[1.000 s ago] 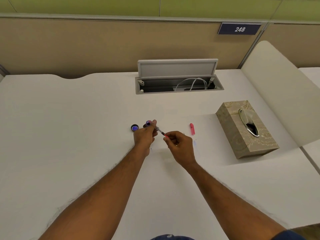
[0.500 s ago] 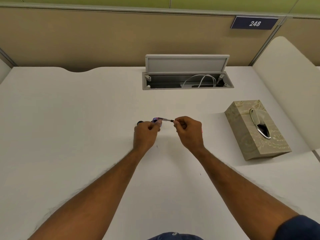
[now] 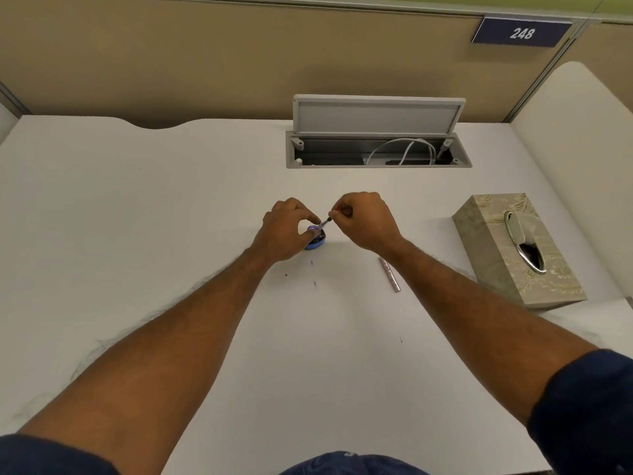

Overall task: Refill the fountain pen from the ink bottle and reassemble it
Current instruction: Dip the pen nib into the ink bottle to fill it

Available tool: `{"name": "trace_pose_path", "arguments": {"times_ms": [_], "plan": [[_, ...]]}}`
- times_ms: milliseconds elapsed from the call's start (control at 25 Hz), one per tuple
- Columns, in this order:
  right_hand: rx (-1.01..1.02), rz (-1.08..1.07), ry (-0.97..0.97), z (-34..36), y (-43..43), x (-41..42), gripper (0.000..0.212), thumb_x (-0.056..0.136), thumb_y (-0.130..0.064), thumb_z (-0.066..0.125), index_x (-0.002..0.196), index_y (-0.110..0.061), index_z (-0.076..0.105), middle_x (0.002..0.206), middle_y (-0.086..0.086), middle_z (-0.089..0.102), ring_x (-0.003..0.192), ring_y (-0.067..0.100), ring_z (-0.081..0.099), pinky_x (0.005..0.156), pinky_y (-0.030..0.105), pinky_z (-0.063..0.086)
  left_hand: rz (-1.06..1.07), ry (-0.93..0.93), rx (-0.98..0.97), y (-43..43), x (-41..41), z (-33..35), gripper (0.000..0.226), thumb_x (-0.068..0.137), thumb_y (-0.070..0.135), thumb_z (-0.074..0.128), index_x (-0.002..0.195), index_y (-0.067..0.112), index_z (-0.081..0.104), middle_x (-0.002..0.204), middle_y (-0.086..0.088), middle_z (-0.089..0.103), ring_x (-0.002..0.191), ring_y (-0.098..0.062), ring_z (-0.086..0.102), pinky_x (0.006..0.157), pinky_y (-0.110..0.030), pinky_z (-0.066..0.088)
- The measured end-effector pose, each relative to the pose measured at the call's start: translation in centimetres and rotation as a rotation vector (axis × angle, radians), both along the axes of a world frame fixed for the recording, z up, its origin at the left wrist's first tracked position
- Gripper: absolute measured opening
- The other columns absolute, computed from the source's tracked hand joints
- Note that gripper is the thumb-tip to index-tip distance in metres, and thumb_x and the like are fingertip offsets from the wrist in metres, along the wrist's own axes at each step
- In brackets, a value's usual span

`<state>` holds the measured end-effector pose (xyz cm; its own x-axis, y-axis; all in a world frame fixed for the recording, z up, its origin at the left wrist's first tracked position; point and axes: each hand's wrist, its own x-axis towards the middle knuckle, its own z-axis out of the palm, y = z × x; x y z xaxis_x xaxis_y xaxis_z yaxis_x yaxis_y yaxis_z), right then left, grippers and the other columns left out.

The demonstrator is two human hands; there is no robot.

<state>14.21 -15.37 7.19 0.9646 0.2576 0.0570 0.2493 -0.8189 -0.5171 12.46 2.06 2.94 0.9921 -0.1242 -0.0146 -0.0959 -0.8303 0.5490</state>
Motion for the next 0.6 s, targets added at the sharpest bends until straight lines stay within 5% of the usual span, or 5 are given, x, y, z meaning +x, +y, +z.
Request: {"name": "trace_pose_path", "arguments": {"times_ms": [600], "plan": [[-0.133,0.078,0.122,0.0,2.8,3.1,0.024,0.093,-0.027,0.062,0.105,-0.009,0.072,0.101,0.009,0.073,0.079,0.015,0.059,0.078,0.027,0.048,0.051,0.009,-0.086,-0.2,0.6,-0.2,0.023,0.084,0.031,0.069,0.1,0.015,0.074,0.118,-0.003,0.064,0.111,-0.022,0.052,0.094,-0.039,0.04]]}}
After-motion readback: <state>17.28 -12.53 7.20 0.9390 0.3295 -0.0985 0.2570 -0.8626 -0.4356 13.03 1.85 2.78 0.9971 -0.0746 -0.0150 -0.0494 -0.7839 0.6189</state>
